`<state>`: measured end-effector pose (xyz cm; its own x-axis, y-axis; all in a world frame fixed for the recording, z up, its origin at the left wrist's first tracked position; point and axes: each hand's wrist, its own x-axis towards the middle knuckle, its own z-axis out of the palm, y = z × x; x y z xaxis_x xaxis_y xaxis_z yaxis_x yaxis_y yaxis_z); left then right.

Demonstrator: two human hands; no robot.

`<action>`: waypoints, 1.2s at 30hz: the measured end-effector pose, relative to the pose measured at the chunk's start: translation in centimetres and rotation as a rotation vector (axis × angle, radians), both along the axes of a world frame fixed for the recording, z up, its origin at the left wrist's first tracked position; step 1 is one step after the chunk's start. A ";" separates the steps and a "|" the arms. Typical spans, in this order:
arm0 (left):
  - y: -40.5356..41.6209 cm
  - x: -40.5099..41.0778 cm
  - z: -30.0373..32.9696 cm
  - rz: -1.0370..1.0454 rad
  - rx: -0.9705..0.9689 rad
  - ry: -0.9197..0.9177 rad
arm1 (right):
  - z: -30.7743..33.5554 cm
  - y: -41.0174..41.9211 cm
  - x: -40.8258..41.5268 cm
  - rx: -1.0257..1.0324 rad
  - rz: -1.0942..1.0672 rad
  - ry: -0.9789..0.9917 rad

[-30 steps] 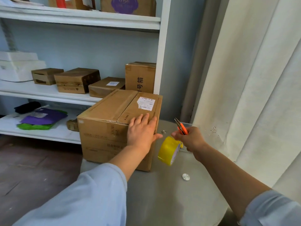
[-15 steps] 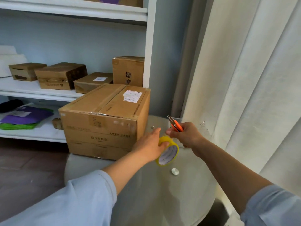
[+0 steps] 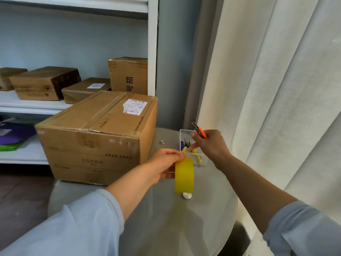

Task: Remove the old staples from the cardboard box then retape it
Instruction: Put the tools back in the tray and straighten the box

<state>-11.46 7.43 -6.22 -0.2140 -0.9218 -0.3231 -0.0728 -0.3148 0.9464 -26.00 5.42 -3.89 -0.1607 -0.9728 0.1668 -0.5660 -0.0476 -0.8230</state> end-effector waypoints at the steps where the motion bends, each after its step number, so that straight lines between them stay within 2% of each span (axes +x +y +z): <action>1: -0.4 -0.4 0.4 0.022 -0.014 -0.008 | -0.3 -0.5 0.2 -0.018 -0.056 0.007; 4: -2.0 -1.6 1.6 0.078 -0.073 -0.101 | -1.5 -2.2 0.9 -0.045 -0.151 -0.019; 8: -4.6 -1.8 2.3 0.153 -0.186 -0.253 | -3.5 -3.9 0.6 0.096 -0.152 -0.099; 13: -6.5 -1.2 1.5 0.186 -0.168 -0.231 | -6.3 -5.2 0.2 0.302 0.000 0.028; 17: -7.1 -0.8 0.3 0.217 -0.153 -0.206 | -7.2 -5.3 0.3 0.330 -0.005 0.096; 20: -7.4 -0.6 -0.2 0.245 -0.186 -0.231 | -6.4 -4.6 0.5 0.417 0.072 0.059; 23: -7.3 -0.4 0.0 0.245 -0.224 -0.248 | -5.1 -3.1 0.3 0.546 0.155 -0.065; 25: -7.3 -0.3 0.4 0.238 -0.262 -0.250 | -4.4 -3.0 -0.1 0.453 0.092 -0.073; 27: -7.2 -0.3 0.8 0.243 -0.295 -0.243 | -3.8 -3.7 -0.5 0.333 -0.014 -0.027; 29: -7.0 -0.6 1.1 0.235 -0.325 -0.251 | -3.5 -4.3 -0.7 0.337 -0.041 -0.007; 33: -6.6 -1.2 1.7 0.206 -0.401 -0.230 | -5.0 -4.9 -0.1 0.443 0.066 0.140; 36: -6.6 -1.3 1.9 0.191 -0.390 -0.217 | -6.6 -5.5 0.9 0.399 0.124 0.345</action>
